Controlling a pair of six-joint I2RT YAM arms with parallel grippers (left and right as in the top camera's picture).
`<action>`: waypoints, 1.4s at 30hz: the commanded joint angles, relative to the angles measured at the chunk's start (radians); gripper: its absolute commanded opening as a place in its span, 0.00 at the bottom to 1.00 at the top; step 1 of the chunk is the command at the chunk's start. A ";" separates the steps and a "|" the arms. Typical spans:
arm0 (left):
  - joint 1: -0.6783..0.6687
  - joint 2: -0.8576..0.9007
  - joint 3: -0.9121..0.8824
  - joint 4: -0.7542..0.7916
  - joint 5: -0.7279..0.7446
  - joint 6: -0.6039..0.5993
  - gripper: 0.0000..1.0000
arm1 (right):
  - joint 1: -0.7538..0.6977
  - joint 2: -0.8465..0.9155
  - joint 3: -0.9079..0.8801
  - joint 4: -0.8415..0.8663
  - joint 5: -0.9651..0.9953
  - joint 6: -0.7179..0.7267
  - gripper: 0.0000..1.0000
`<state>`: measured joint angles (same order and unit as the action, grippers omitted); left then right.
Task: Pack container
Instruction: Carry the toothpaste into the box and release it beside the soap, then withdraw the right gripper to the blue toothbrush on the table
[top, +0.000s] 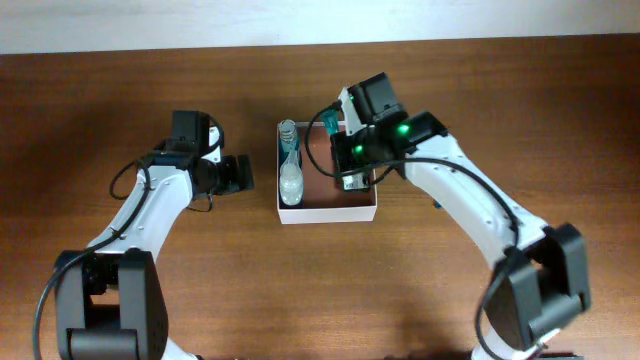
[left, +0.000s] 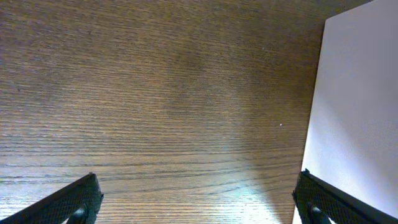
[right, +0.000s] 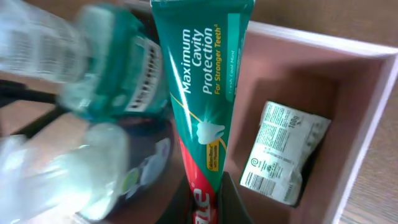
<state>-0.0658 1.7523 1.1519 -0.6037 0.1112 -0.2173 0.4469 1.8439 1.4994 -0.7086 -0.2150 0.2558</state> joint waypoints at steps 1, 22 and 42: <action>0.003 -0.001 0.006 0.001 -0.004 -0.002 0.99 | 0.005 0.034 -0.009 0.010 0.016 0.012 0.04; 0.003 -0.001 0.006 0.001 -0.004 -0.002 0.99 | -0.096 -0.143 0.012 -0.134 0.042 0.010 0.65; 0.003 -0.001 0.006 0.001 -0.004 -0.002 0.99 | -0.342 -0.153 -0.112 -0.286 0.333 -0.040 0.70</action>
<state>-0.0658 1.7523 1.1519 -0.6041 0.1112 -0.2173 0.1596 1.6806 1.4231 -1.0073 0.0845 0.2272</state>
